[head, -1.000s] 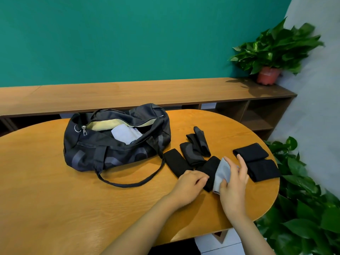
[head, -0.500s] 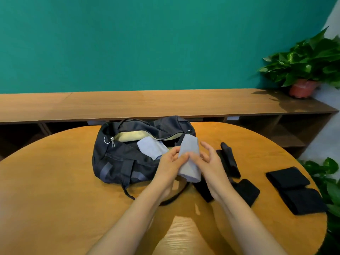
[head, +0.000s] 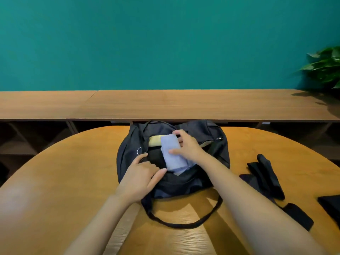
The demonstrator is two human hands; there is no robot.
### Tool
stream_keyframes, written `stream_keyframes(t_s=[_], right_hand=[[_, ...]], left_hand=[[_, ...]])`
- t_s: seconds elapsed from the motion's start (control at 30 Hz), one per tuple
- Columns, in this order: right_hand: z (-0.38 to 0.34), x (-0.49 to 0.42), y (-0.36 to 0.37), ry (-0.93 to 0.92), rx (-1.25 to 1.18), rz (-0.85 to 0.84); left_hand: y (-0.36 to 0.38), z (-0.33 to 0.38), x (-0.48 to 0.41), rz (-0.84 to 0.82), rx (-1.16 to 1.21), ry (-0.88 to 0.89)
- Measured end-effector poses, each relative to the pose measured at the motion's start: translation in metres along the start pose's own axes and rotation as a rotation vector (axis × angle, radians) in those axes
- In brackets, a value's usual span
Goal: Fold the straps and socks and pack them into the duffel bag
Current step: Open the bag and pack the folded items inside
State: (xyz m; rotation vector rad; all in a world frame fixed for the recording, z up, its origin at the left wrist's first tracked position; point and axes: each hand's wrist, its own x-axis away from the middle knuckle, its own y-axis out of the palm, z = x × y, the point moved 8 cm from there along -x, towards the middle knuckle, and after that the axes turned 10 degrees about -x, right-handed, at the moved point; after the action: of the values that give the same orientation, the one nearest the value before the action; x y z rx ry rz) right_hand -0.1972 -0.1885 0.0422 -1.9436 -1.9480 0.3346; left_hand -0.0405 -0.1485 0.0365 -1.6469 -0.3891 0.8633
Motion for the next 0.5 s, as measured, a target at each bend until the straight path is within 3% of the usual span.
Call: stream_keyframes(t_s=[0.03, 0.1, 0.2, 0.3, 0.37, 0.5], right_hand=[[0.006, -0.003, 0.008, -0.026, 0.293, -0.025], [0.008, 0.006, 0.006, -0.113, 0.556, 0.076], [0.004, 0.046, -0.027, -0.307, 0.661, 0.425], [0.041, 0.097, -0.059, -0.226, 0.620, 0.658], [0.078, 0.122, -0.063, -0.047, 0.667, 0.642], [0.152, 0.145, -0.059, 0.292, 0.812, 0.383]], left_hand=[[-0.005, 0.000, 0.002, 0.043, 0.021, 0.014], [-0.015, 0.000, 0.001, 0.114, 0.055, 0.026], [-0.010, 0.010, -0.013, 0.017, 0.124, 0.026], [0.020, 0.039, -0.038, -0.148, 0.074, 0.049], [0.043, 0.046, -0.053, -0.204, 0.027, 0.013], [0.075, 0.031, -0.057, -0.261, 0.022, -0.110]])
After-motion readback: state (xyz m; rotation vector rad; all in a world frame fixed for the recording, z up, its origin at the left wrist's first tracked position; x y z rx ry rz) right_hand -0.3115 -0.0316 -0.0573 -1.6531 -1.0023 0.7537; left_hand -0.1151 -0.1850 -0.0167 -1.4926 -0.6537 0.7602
